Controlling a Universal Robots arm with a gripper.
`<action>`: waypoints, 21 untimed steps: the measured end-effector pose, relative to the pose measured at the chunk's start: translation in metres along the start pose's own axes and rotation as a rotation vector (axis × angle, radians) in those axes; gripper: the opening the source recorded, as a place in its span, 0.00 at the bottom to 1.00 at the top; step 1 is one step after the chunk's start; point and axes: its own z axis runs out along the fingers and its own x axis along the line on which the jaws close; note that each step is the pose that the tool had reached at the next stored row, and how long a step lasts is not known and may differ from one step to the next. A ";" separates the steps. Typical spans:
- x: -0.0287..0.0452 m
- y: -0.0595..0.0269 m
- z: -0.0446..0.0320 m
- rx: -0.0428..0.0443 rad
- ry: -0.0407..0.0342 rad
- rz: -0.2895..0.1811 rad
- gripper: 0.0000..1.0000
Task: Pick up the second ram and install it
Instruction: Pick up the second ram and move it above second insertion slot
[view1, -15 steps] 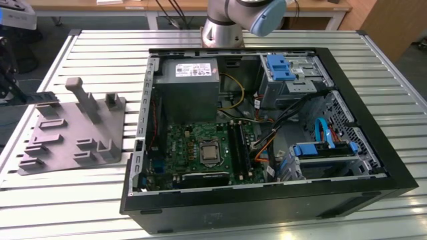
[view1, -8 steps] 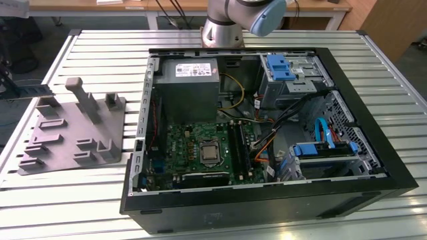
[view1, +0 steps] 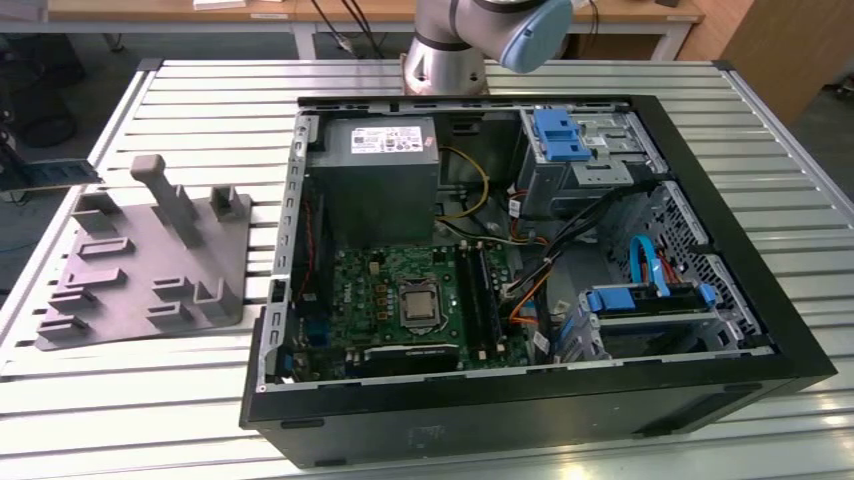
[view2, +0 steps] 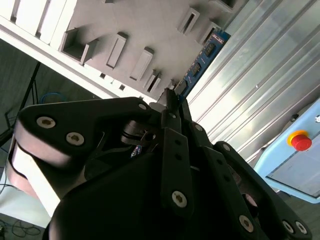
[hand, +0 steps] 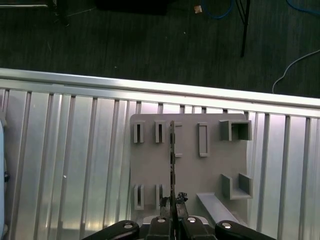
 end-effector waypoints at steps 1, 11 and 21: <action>0.0000 0.0000 0.0000 0.0000 0.0000 0.000 0.14; 0.0025 -0.0332 -0.0009 -0.0001 -0.0001 0.000 0.14; 0.0060 -0.0788 -0.0021 -0.0002 -0.0001 0.000 0.14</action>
